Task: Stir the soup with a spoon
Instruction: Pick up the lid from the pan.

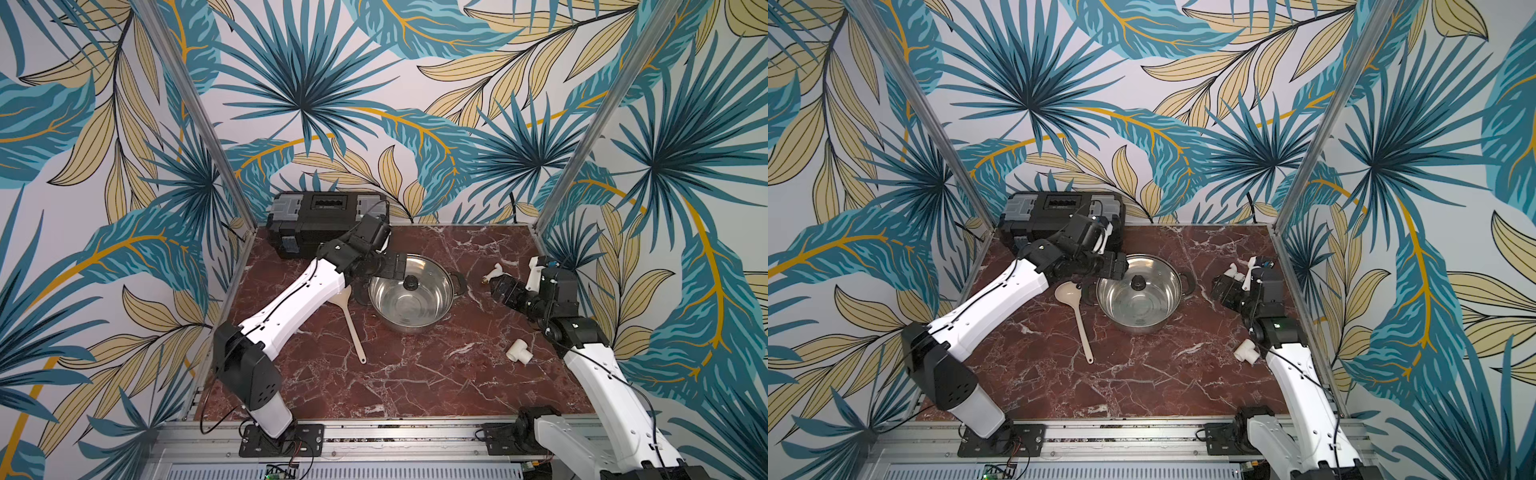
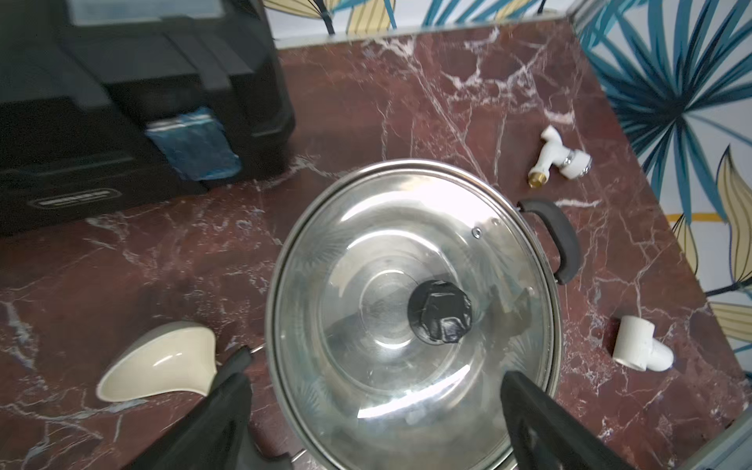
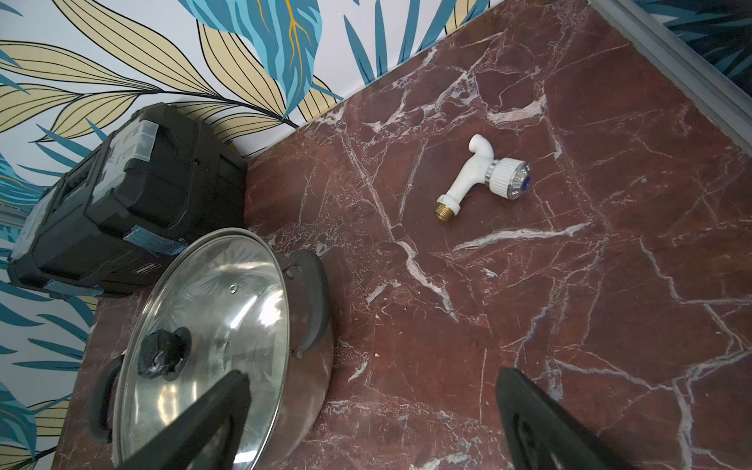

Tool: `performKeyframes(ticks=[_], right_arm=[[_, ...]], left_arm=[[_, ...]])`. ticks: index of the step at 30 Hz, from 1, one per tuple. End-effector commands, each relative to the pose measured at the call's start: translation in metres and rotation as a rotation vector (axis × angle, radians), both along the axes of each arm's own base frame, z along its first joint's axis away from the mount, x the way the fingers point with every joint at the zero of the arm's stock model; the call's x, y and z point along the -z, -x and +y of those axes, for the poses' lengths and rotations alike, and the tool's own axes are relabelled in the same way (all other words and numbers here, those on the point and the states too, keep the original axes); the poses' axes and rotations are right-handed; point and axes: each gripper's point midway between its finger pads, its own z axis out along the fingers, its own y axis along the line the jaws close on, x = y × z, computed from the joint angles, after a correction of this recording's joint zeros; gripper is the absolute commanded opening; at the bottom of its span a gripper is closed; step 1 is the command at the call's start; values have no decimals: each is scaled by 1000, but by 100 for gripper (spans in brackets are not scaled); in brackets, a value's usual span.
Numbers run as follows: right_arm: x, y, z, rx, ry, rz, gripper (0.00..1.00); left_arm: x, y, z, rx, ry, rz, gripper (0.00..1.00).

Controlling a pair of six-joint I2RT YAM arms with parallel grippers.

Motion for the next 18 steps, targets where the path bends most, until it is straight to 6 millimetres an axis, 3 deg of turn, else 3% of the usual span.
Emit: performKeyframes(ticks=[1, 6, 18], right_arm=[[-4, 9, 5, -13, -29, 17, 99], [-8, 14, 7, -19, -37, 8, 100], [-13, 15, 12, -37, -57, -4, 99]], left_arm=[[1, 5, -13, 26, -122, 5, 100], [12, 6, -41, 82, -229, 2, 95], [32, -5, -60, 91, -248, 8, 83]])
